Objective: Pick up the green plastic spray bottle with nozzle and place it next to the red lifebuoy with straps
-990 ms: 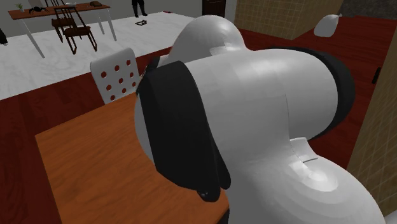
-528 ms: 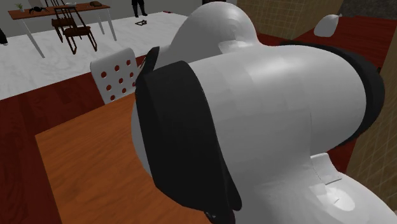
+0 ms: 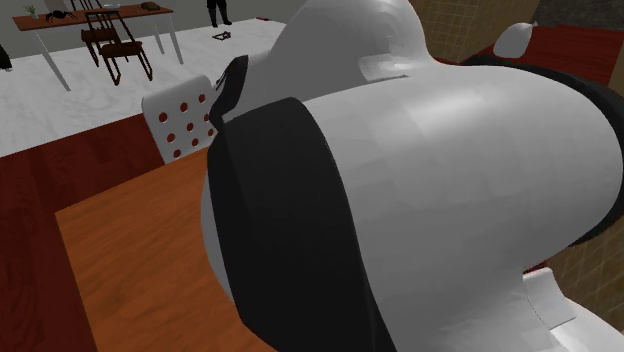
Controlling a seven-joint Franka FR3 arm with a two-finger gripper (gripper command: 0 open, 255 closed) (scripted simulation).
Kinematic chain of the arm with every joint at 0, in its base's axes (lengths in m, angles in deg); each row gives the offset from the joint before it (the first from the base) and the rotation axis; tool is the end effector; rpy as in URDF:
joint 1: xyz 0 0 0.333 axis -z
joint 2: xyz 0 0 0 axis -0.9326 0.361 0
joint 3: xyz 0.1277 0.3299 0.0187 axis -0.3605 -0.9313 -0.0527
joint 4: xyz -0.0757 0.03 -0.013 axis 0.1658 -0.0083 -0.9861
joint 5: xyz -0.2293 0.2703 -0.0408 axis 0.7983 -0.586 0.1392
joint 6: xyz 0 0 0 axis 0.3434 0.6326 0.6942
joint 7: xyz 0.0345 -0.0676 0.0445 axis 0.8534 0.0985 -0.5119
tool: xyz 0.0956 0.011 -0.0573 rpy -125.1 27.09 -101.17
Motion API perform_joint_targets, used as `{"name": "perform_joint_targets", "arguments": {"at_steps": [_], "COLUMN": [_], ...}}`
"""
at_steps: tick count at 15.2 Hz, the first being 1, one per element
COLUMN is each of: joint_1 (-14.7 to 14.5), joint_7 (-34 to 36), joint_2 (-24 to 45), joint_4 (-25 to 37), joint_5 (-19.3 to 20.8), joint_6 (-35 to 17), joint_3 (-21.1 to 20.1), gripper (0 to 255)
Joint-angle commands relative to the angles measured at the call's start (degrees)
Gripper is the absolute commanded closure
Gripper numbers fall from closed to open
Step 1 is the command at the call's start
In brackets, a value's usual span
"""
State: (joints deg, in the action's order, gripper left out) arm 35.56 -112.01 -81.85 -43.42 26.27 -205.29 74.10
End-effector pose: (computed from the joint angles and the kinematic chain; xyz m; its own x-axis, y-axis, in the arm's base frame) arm 0.4444 0.3626 0.4867 0.3609 0.7881 0.4986 0.9116 -0.4110 -0.0101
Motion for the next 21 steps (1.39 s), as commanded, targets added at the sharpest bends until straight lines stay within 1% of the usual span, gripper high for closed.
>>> {"name": "perform_joint_targets", "arguments": {"at_steps": [1,11,21], "joint_1": [0.0,0.2,0.5], "joint_7": [0.8,4.2,7.0], "joint_2": [-0.9,-3.7,-5.3], "joint_4": [0.5,4.8,10.4], "joint_5": [0.6,3.4,5.5], "joint_6": [1.3,8.2,15.2], "joint_3": [0.1,0.6,0.9], "gripper": [255,255,255]}}
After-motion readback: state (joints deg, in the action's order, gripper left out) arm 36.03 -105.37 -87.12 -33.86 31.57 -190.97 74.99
